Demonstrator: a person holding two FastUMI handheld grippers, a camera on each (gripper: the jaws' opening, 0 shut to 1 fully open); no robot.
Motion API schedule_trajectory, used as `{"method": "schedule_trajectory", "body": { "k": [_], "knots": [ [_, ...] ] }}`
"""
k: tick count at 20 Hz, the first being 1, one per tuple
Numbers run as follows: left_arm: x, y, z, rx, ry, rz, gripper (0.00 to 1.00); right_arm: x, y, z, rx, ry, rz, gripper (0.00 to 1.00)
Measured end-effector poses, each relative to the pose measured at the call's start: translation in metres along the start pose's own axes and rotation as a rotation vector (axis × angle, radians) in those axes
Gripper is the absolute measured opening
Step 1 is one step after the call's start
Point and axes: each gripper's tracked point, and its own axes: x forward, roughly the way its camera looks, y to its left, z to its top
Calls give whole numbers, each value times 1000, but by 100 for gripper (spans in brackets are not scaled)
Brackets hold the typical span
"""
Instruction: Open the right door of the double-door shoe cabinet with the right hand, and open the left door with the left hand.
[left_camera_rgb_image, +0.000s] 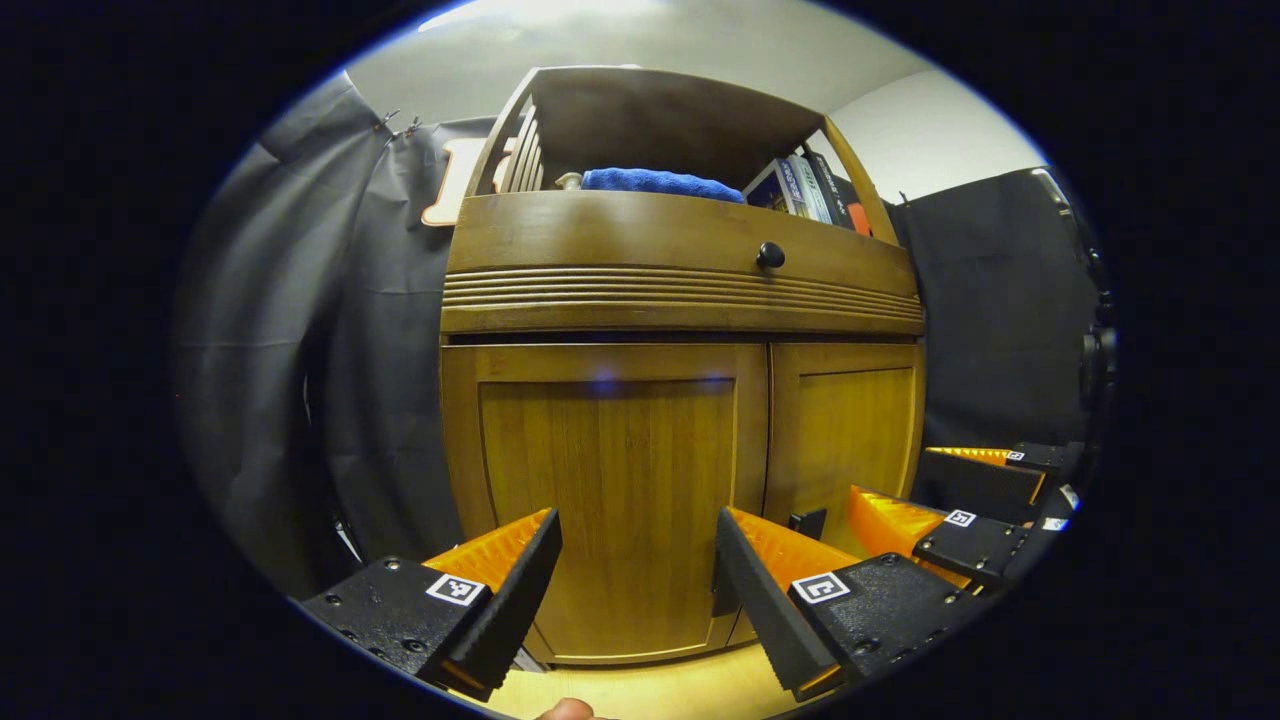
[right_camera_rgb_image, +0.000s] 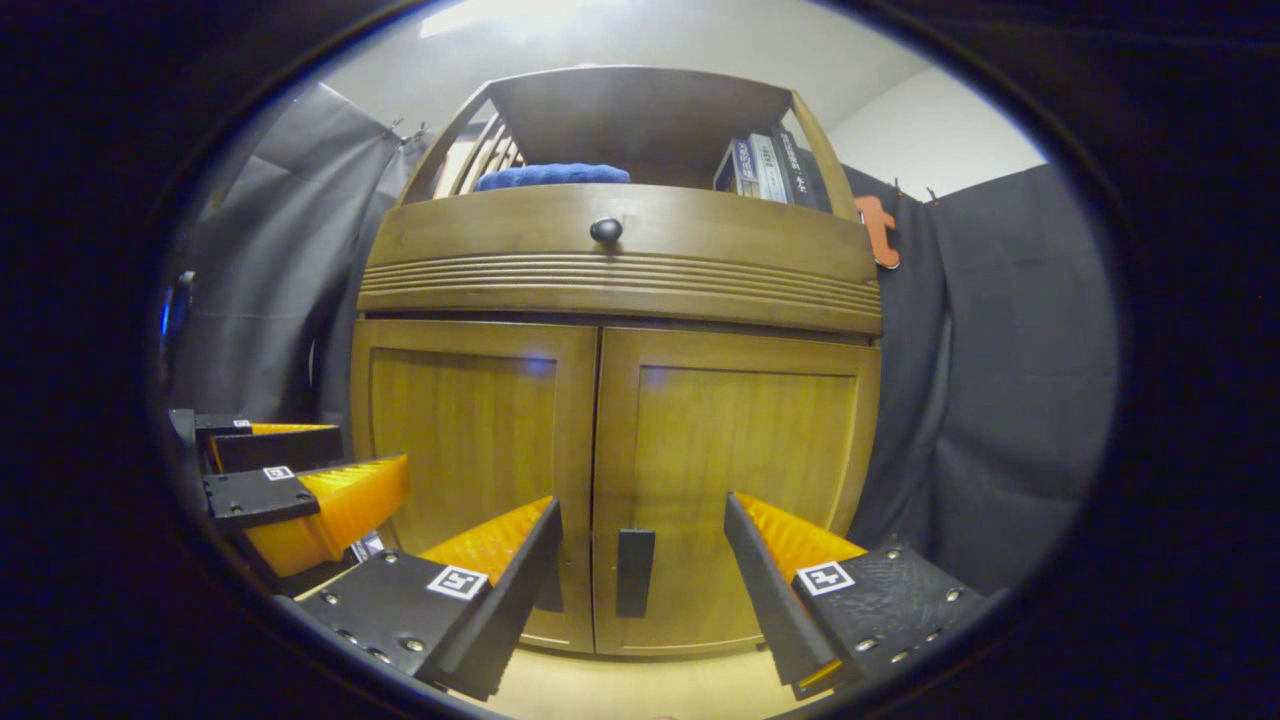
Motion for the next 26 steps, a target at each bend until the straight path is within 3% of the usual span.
{"method": "schedule_trajectory", "body": {
  "k": [14,26],
  "knots": [
    [8,2,-13,17,15,-26,96,14,-12,-27,83,63,-36,96],
    [11,67,-24,47,30,134,94,63,14,-61,62,145,27,96]
  ]
}}
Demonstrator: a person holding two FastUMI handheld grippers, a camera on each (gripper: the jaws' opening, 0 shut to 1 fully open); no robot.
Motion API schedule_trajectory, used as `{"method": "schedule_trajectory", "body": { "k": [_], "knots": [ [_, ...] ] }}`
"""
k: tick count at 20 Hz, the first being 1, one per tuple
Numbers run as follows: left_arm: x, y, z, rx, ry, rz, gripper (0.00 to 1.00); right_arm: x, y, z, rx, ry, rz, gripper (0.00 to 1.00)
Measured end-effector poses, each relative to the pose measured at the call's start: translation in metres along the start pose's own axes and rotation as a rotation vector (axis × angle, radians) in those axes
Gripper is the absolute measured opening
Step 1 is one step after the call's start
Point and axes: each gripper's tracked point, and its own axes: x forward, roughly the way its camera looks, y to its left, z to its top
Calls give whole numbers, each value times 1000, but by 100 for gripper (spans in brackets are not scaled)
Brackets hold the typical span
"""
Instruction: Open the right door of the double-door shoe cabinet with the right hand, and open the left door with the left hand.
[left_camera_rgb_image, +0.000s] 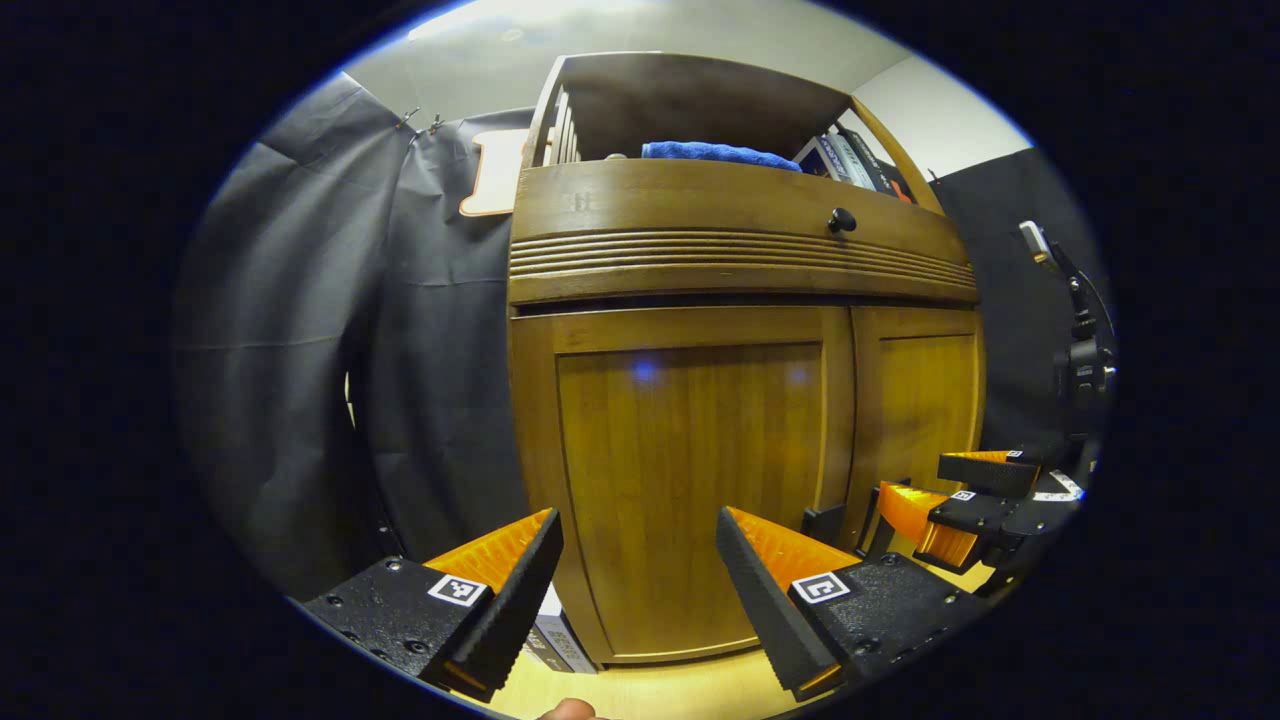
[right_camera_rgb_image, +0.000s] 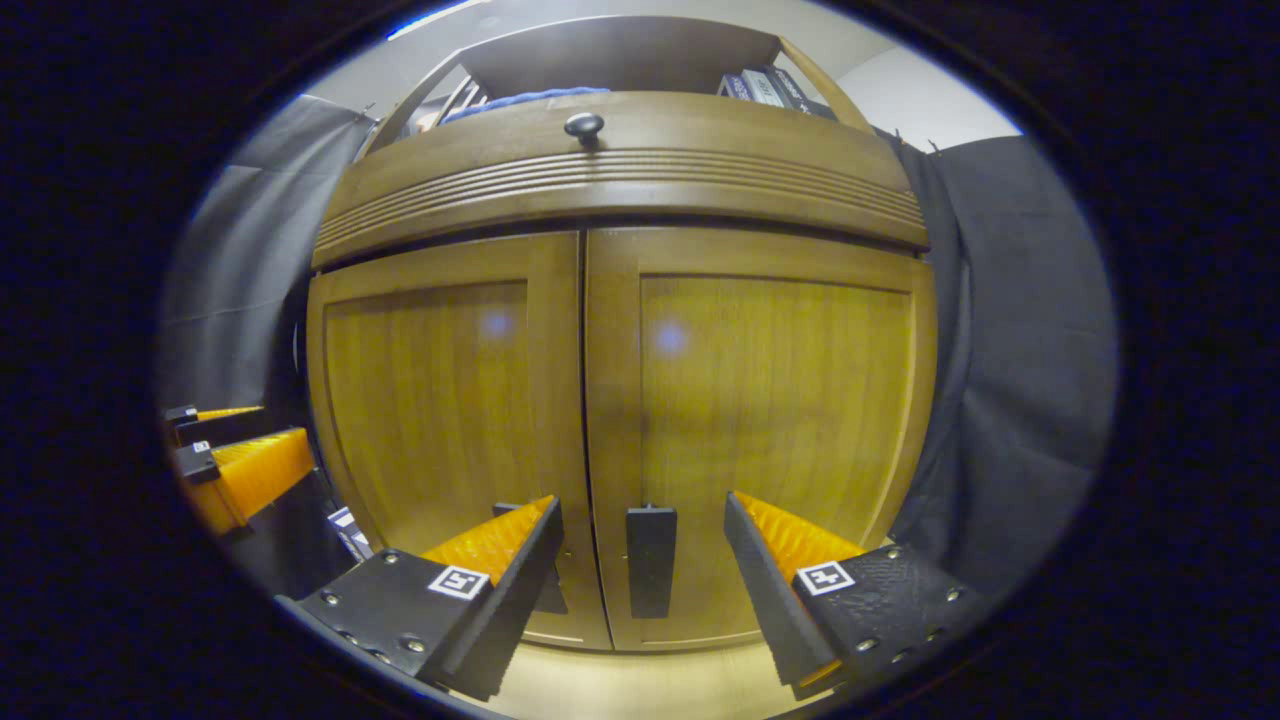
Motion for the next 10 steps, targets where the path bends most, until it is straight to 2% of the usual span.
{"method": "schedule_trajectory", "body": {
  "k": [3,4,6,8,9,10],
  "knots": [
    [5,7,-6,1,15,19,94,15,-1,-11,-13,28,-13,96],
    [7,8,-8,1,19,24,94,22,-1,-16,-17,40,-12,79],
    [9,11,-10,4,24,33,94,33,-4,-25,-21,70,-24,75],
    [12,14,-11,5,24,41,94,38,-9,-30,-22,89,-43,58],
    [13,17,-11,5,25,47,94,41,-8,-35,-18,107,-35,58],
    [13,18,-12,5,26,51,94,57,-7,-44,1,124,-32,52]
  ]
}}
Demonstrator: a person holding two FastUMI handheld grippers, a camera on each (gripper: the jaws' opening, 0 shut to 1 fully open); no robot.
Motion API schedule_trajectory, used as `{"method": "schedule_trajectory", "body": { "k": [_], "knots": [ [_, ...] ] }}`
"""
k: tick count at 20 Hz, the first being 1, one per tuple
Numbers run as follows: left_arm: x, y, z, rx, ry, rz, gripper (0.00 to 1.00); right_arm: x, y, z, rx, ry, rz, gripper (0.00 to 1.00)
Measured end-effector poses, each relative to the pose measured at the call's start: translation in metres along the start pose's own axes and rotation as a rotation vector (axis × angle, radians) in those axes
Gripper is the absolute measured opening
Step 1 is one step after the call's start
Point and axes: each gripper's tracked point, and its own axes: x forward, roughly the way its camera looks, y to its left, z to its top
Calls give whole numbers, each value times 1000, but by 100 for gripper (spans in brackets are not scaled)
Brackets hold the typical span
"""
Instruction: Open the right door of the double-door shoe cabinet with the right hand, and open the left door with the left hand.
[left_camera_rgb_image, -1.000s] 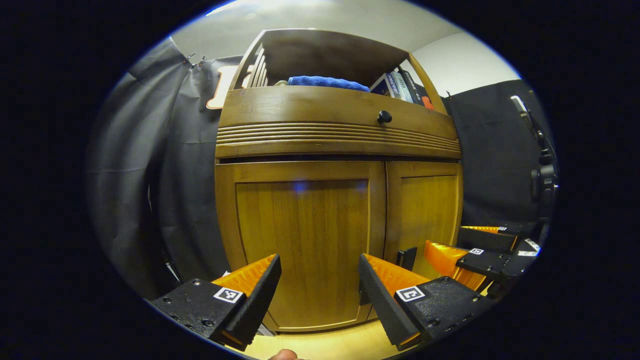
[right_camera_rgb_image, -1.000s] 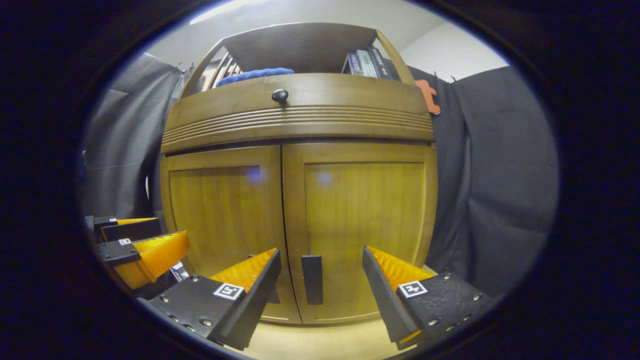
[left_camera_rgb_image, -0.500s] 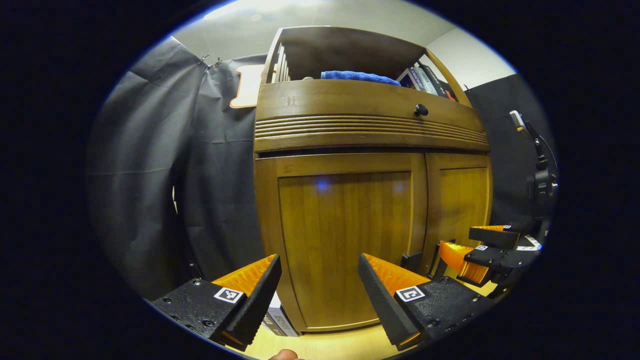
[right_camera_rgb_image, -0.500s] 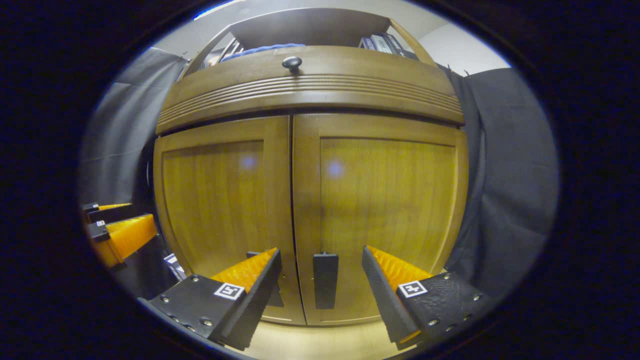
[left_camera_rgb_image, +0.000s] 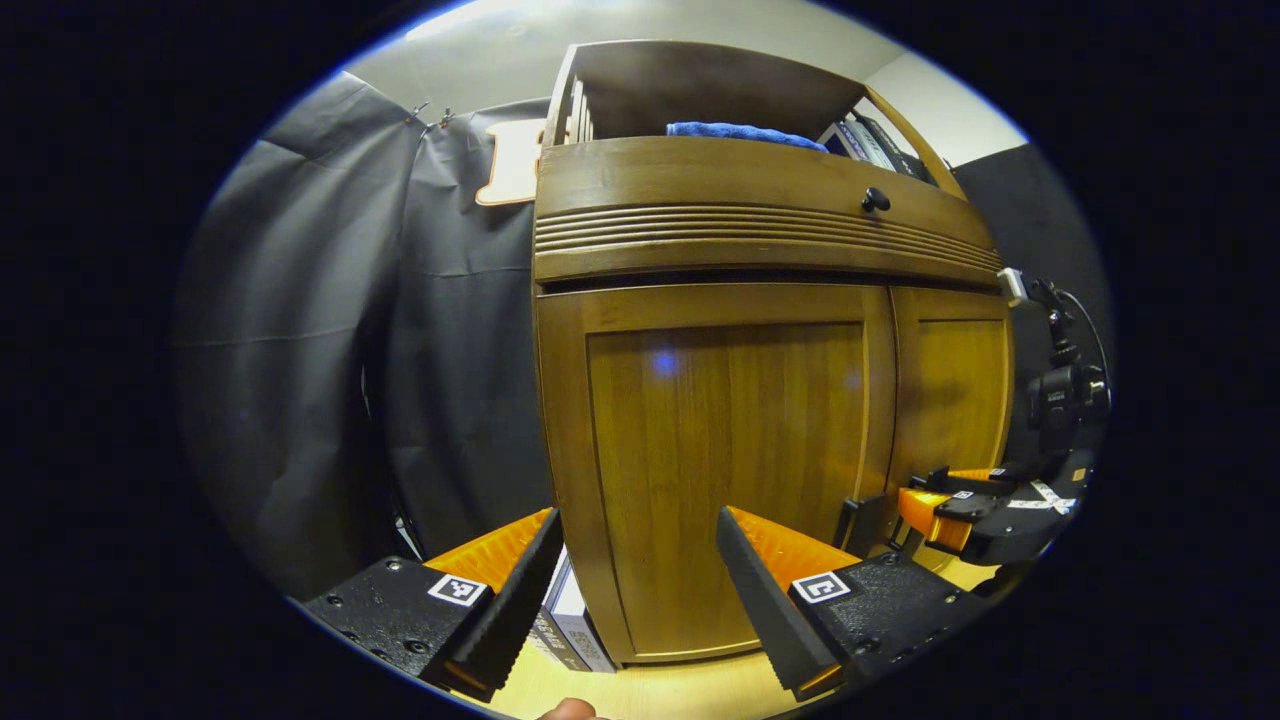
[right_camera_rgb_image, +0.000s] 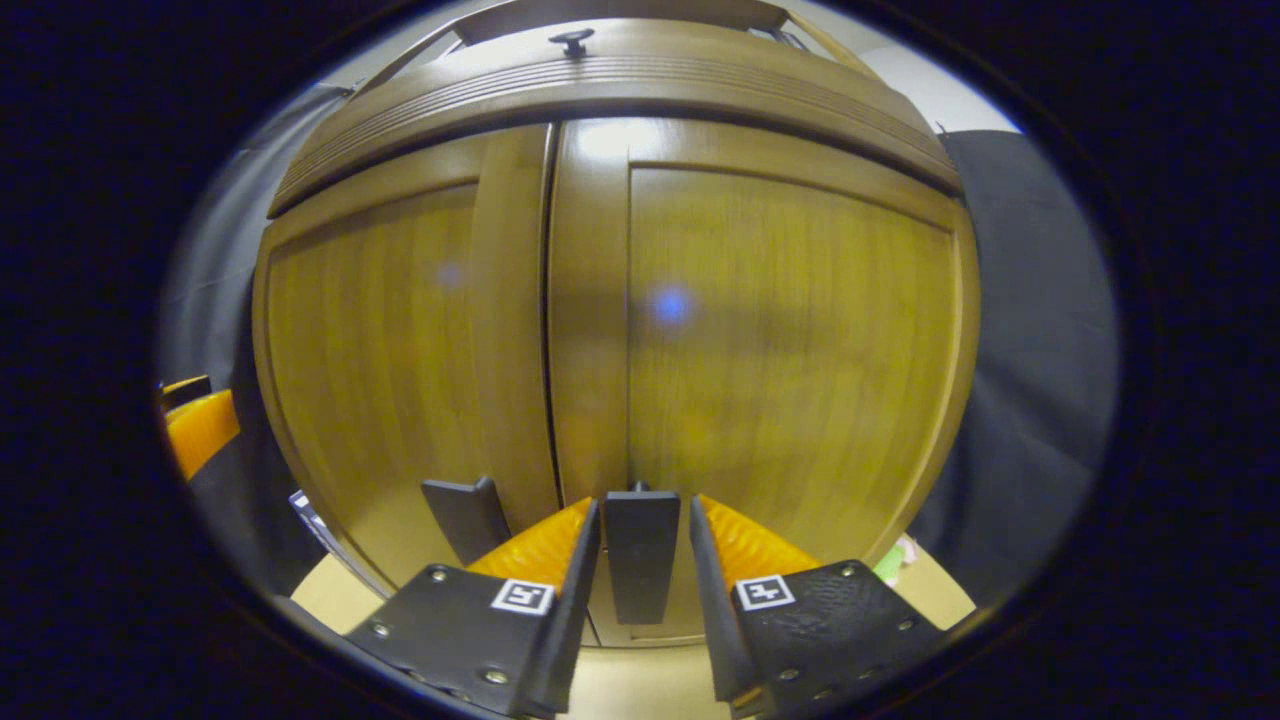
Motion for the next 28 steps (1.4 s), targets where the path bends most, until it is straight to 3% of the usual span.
{"method": "schedule_trajectory", "body": {
  "k": [2,4,13,28],
  "knots": [
    [1,3,-2,-5,5,8,94,-16,-1,3,24,13,-19,31],
    [0,3,-4,-11,11,9,94,-17,-2,4,44,16,-34,25],
    [-15,2,2,-21,-1,-4,94,-54,-14,-1,63,22,-57,25],
    [-47,-60,13,-25,-24,-180,94,-142,-72,-15,127,14,-170,24]
  ]
}}
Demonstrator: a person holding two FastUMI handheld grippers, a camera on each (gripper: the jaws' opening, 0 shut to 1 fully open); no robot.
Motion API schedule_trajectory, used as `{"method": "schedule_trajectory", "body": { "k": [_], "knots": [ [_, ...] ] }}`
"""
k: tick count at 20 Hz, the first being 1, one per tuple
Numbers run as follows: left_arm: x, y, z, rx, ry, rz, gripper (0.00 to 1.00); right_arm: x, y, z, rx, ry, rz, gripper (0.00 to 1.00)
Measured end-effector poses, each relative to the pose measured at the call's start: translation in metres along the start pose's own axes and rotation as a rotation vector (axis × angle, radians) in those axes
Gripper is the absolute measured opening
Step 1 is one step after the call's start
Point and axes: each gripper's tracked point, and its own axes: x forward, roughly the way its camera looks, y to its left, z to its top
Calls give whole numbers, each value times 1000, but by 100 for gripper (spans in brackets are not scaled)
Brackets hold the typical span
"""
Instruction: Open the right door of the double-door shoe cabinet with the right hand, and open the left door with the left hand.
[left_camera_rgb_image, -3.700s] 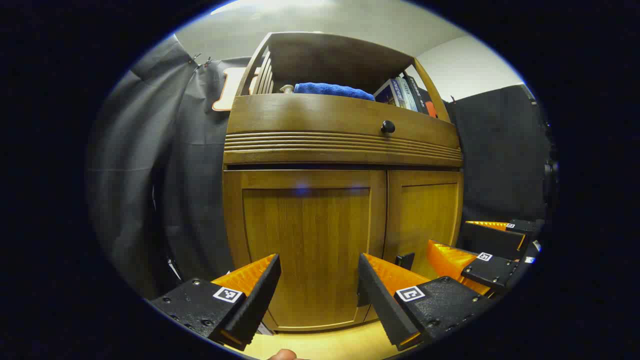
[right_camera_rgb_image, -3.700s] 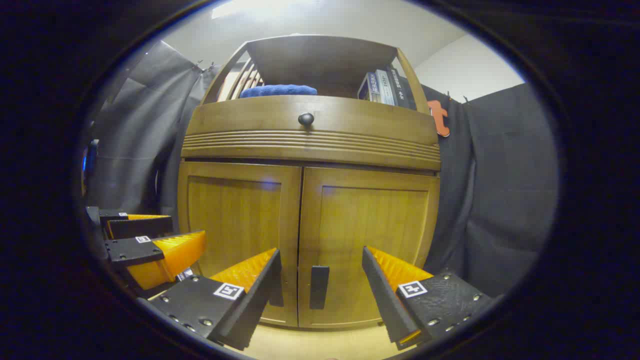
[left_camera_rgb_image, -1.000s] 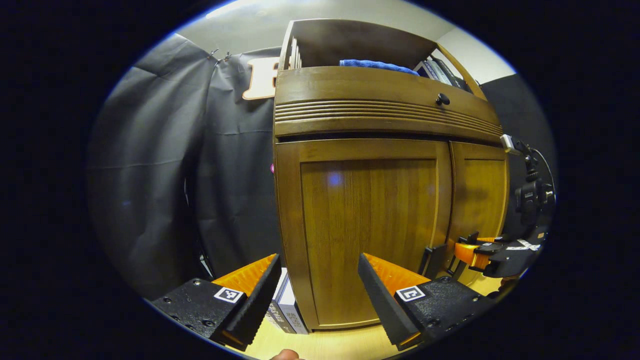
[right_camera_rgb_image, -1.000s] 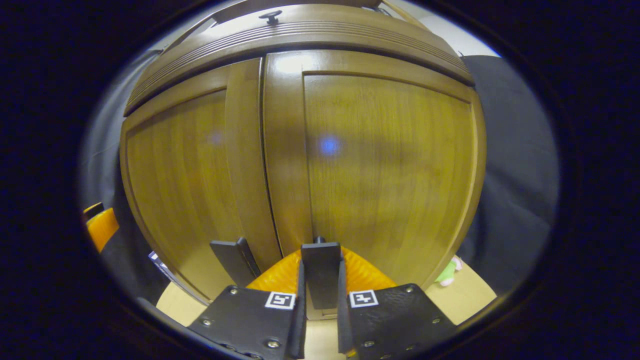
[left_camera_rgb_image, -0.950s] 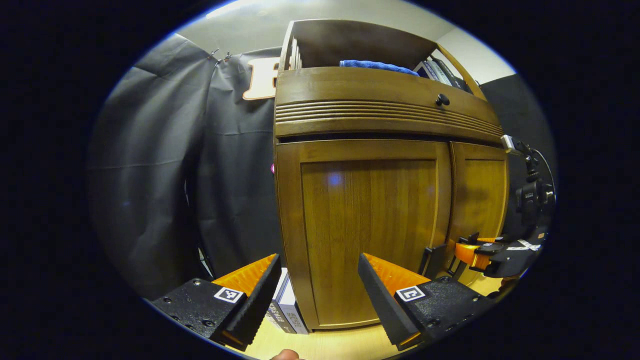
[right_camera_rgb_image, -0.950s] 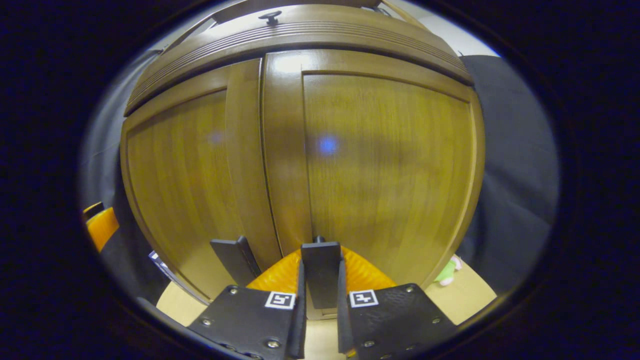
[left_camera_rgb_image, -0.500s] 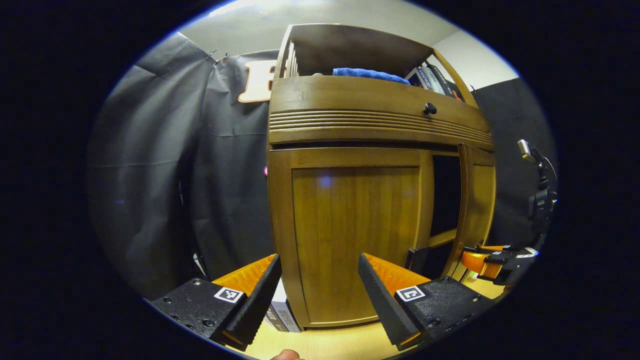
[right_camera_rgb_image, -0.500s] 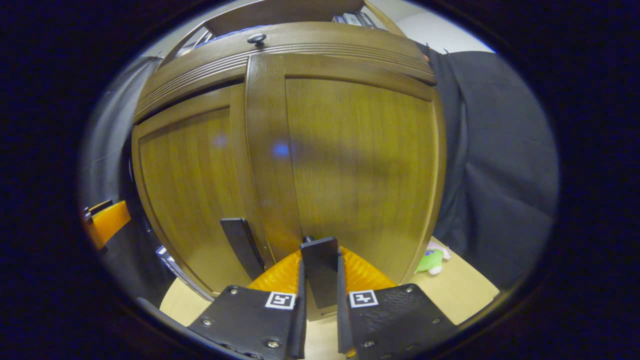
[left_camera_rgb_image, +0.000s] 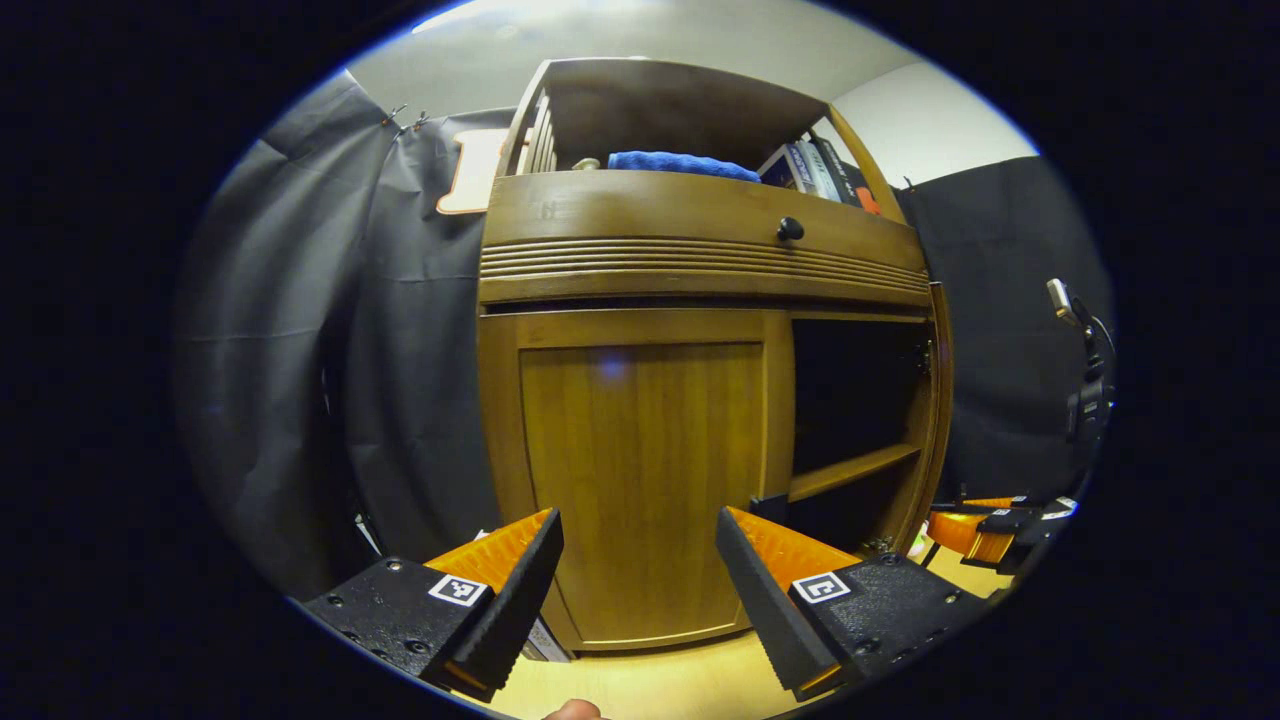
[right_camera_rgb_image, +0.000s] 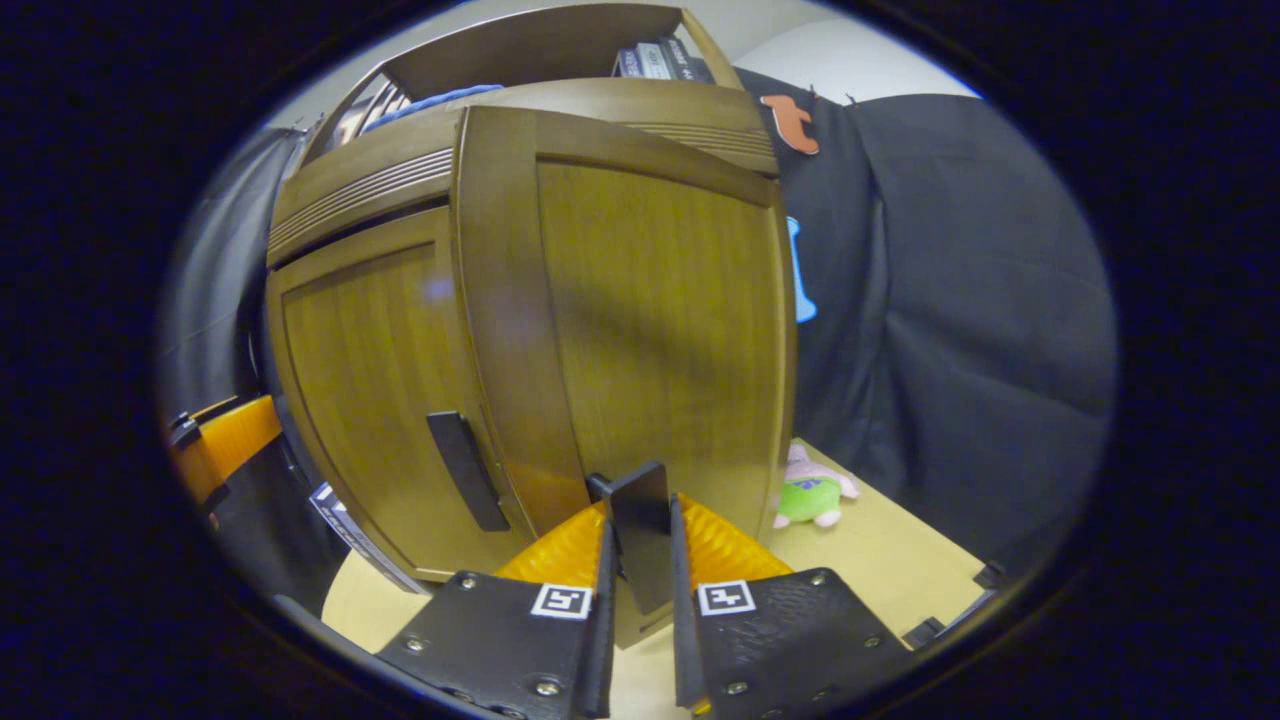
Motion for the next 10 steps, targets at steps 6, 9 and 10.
{"method": "schedule_trajectory", "body": {
  "k": [6,9,10],
  "knots": [
    [-1,-32,0,6,7,-69,94,-24,-43,-2,19,-8,-64,24],
    [1,-51,2,12,4,-96,94,-31,-68,-5,16,-9,-90,24],
    [3,-58,4,13,2,-104,94,-33,-73,-5,21,-8,-94,24]
  ]
}}
